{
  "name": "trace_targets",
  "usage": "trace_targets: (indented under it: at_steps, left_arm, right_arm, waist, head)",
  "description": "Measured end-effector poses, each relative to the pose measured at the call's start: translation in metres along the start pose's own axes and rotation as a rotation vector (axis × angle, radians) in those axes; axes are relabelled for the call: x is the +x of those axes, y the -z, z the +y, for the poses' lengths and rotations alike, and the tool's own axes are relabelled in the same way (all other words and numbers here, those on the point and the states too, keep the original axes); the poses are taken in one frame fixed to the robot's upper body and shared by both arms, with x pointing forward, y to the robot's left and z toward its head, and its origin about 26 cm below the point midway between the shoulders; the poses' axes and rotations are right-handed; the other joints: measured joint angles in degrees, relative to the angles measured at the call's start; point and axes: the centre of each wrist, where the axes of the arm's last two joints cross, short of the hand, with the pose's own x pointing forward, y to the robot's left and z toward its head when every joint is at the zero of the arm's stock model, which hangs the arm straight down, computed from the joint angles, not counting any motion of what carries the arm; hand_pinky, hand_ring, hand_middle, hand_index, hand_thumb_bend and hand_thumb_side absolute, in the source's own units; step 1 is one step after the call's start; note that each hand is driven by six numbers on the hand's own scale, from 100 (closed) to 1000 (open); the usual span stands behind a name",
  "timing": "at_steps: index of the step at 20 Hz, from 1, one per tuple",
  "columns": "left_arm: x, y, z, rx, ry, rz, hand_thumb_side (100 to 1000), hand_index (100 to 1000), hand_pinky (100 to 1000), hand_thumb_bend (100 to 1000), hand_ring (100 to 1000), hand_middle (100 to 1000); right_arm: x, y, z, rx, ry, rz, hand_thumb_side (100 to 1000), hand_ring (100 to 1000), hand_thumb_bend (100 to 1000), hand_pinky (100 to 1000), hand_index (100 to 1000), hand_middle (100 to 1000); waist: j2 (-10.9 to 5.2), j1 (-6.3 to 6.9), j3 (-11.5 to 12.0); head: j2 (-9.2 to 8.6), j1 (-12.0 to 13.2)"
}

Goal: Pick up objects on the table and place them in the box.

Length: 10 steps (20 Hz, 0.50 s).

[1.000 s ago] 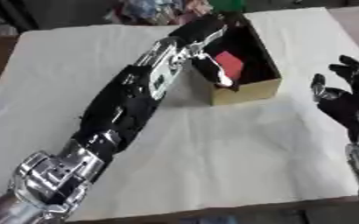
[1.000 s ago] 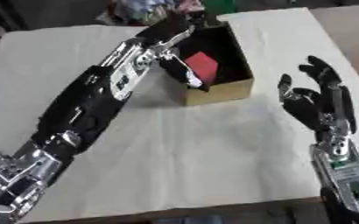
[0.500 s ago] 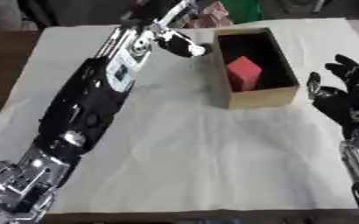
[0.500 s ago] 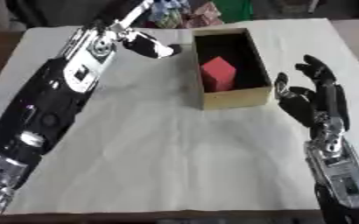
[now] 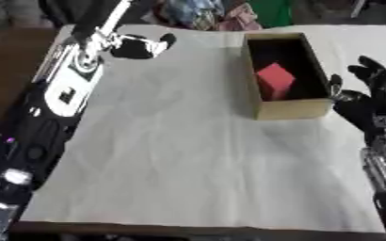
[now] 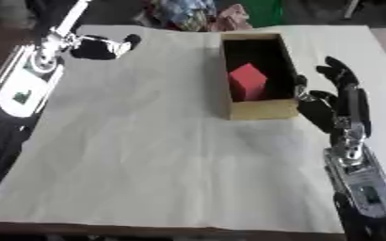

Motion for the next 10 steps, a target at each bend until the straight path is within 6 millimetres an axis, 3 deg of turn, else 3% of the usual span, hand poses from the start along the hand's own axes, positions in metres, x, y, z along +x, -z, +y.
trace_targets:
  at_steps: [10]
  left_arm:
    - [0.004,-0.063,0.004,0.116,-0.207,0.121,100,879,748,358,739,727]
  right_arm:
    - [0.0,0.0,-0.004,-0.019,-0.006,-0.001,100,946,193,682,897,759]
  waist:
    - [0.28,-0.3,0.67]
  head:
    - [0.3,-0.28]
